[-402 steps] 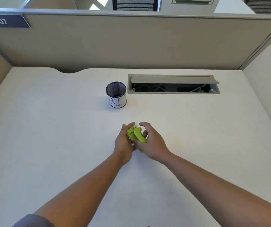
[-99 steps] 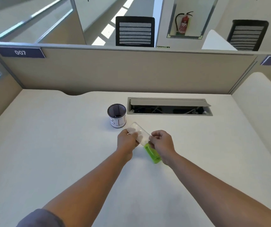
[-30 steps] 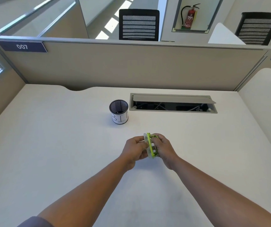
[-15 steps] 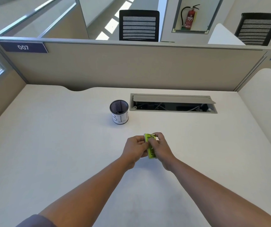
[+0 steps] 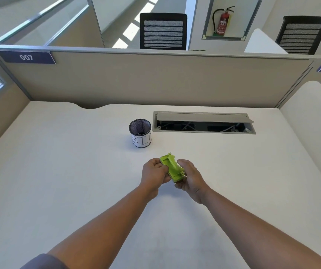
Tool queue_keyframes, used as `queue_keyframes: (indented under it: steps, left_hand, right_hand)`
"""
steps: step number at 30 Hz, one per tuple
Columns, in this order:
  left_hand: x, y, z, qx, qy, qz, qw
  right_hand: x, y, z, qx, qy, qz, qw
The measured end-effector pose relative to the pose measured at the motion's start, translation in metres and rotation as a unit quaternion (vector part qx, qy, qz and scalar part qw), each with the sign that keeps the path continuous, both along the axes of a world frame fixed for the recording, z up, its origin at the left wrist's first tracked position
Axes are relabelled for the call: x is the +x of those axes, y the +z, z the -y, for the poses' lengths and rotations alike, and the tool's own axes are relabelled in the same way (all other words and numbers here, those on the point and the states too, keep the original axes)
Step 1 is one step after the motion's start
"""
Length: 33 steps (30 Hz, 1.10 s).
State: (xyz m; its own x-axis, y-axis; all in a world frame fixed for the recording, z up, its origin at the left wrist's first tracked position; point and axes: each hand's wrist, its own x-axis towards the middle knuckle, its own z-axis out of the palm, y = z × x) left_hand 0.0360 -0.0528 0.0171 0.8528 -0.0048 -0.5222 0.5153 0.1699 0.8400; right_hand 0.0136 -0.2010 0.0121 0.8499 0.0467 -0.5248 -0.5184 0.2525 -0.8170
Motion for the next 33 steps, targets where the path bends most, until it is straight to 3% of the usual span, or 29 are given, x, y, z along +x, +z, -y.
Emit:
queue_keyframes:
  steps: [9,14,20,24,33]
  left_hand:
    - [0.000,-0.008,-0.002,-0.056,0.048,-0.014,0.997]
    - [0.001,-0.012,-0.008,-0.062,0.020,-0.011,0.998]
    - [-0.004,-0.017,-0.010,-0.001,-0.024,0.013,1.000]
    - [0.001,-0.018,-0.017,-0.014,-0.016,-0.043,0.999]
    - [0.005,-0.021,-0.021,0.033,-0.043,-0.055,0.997]
  right_hand:
    - [0.001,-0.009,0.012,0.081,0.002,-0.013,0.997]
    - [0.000,-0.013,0.016,0.041,0.022,-0.013,0.999]
    - [0.001,-0.015,0.024,-0.054,0.058,0.000,0.997]
    - [0.000,-0.015,0.030,-0.094,0.084,0.006,0.992]
    - [0.001,-0.010,0.030,-0.035,0.016,-0.042,0.998]
